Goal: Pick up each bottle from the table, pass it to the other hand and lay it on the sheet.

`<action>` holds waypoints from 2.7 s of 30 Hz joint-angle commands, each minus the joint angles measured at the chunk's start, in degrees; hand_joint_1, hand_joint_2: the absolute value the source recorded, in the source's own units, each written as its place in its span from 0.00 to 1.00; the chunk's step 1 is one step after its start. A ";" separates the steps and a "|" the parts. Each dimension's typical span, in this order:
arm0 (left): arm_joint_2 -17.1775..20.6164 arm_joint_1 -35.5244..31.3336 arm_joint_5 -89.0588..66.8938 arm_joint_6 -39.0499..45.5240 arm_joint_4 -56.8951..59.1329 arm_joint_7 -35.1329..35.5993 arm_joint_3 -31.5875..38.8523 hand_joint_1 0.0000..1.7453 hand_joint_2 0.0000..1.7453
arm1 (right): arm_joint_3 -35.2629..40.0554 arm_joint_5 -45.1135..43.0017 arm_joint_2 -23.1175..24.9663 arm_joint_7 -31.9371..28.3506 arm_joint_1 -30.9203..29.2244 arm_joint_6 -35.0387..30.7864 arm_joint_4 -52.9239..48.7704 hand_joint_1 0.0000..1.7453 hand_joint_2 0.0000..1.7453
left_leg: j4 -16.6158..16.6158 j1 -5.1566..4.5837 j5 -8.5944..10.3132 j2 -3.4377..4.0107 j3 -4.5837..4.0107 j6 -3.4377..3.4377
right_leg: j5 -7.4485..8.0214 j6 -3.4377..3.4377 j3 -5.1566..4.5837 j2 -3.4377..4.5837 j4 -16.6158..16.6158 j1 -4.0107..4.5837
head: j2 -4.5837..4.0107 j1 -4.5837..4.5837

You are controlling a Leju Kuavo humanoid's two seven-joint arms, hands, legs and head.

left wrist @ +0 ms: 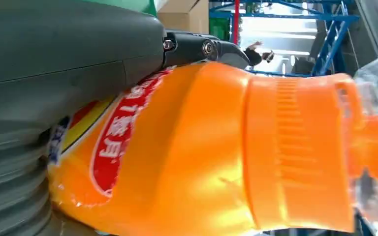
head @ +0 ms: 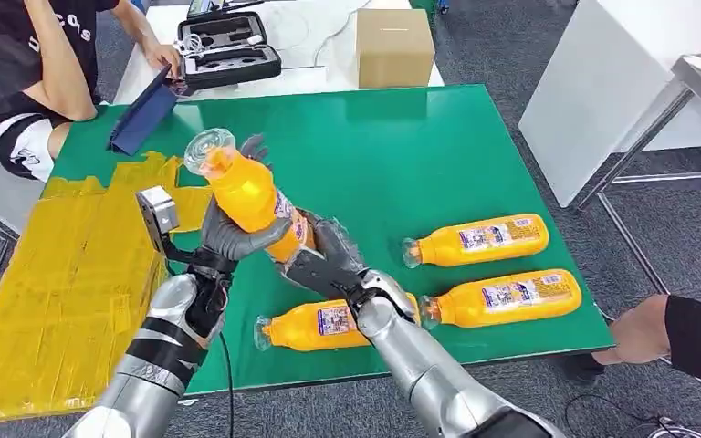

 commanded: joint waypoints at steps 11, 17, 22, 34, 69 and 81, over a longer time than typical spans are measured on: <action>-1.48 -1.97 2.15 11.11 2.85 -0.51 5.50 1.00 1.00 | 8.84 -1.50 -2.79 1.15 -3.11 6.14 11.09 1.00 1.00 | 0.03 0.03 -0.09 -0.07 0.18 -0.04 | -0.10 -0.07 0.22 -0.14 -0.02 0.05 | 0.00 -0.02; -1.23 -2.05 1.72 11.34 3.54 -0.57 4.87 1.00 1.00 | 7.69 -2.40 -2.90 0.78 -2.75 4.38 9.20 1.00 1.00 | 0.00 0.03 -0.05 -0.07 0.12 -0.04 | -0.07 -0.06 0.17 -0.13 -0.04 0.05 | 0.00 0.00; -0.18 -1.82 0.63 12.28 3.00 -1.23 4.93 1.00 1.00 | 5.59 -4.13 -3.57 0.18 -1.23 2.15 2.37 0.81 1.00 | 0.09 0.05 -0.19 -0.06 0.32 -0.07 | -0.20 -0.11 0.37 -0.15 0.03 0.08 | 0.00 -0.04; 0.96 -1.36 -1.38 14.24 1.92 -1.88 5.50 1.00 1.00 | 3.03 -8.92 -4.23 -1.53 3.60 1.18 -10.90 0.00 1.00 | 0.04 0.01 -0.16 0.00 0.29 -0.06 | -0.16 -0.10 0.30 -0.08 0.03 0.04 | 0.00 0.02; 11.55 -27.98 -90.79 47.47 35.25 24.78 -4.01 1.00 1.00 | 4.66 -17.97 -7.68 -5.62 14.07 4.63 -43.63 0.00 1.00 | 0.09 0.03 -0.13 0.03 0.25 -0.05 | -0.15 -0.09 0.28 -0.02 0.06 0.06 | 0.00 0.00; 15.11 -24.62 -102.06 41.62 43.26 30.93 -5.47 1.00 1.00 | 7.03 -20.57 -8.96 -6.84 14.54 5.90 -45.87 0.00 1.00 | -0.02 0.00 -0.10 0.22 0.27 -0.05 | -0.08 -0.08 0.24 0.16 -0.02 0.02 | 0.00 0.00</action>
